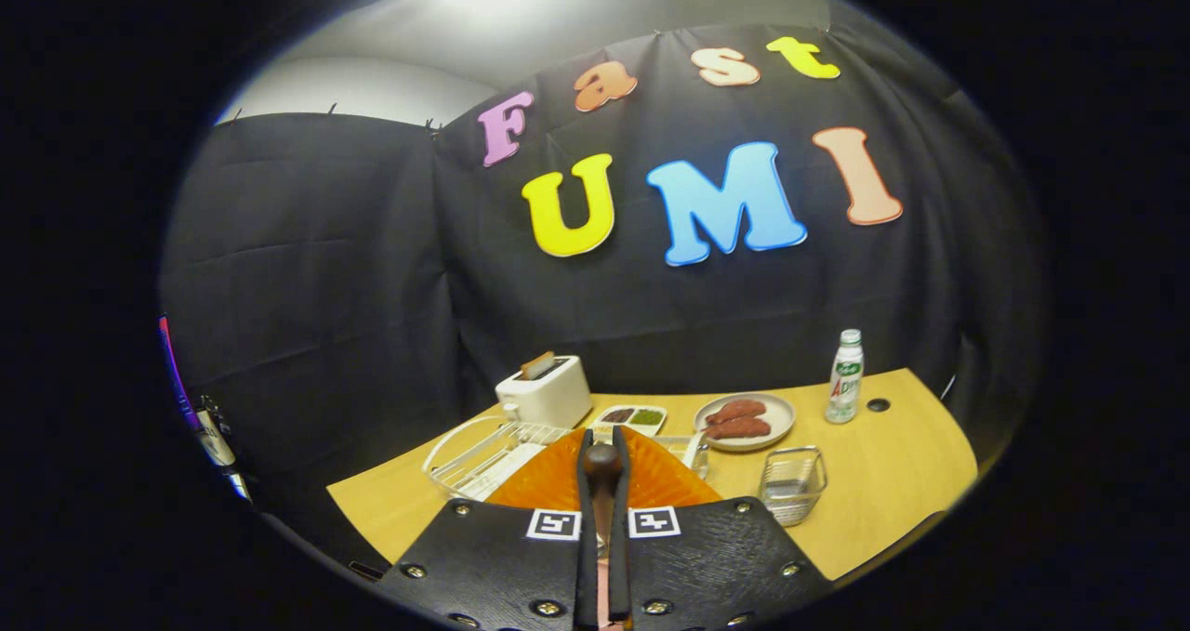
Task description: Take the plate from the dish rack, then take the spoon from the basket and place it into the plate.
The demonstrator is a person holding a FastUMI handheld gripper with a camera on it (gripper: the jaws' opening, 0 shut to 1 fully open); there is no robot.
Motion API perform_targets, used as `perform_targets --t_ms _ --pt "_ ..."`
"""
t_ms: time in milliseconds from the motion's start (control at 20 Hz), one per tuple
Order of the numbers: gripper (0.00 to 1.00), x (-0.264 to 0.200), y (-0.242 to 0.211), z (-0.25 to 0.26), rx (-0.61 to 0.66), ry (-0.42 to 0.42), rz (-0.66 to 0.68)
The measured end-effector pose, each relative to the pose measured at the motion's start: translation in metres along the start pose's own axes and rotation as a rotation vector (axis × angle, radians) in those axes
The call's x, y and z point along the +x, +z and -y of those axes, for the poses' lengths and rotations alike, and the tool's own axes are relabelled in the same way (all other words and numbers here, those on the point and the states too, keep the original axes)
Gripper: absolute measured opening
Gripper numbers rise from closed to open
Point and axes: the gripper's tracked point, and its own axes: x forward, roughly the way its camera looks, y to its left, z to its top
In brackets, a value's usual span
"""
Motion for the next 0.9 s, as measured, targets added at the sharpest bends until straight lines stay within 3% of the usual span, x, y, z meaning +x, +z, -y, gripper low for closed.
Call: perform_targets --t_ms 300,550,750,900 --pt "0.04 0.014 -0.073 -0.035 0.044 0.091 -0.109" --pt "0.05 0.027 -0.103 -0.046 0.028 0.128 -0.144" --pt "0.06 0.022 -0.116 -0.036 0.023 0.119 -0.157" --pt "0.17 0.021 -0.127 -0.013 0.006 0.047 -0.201"
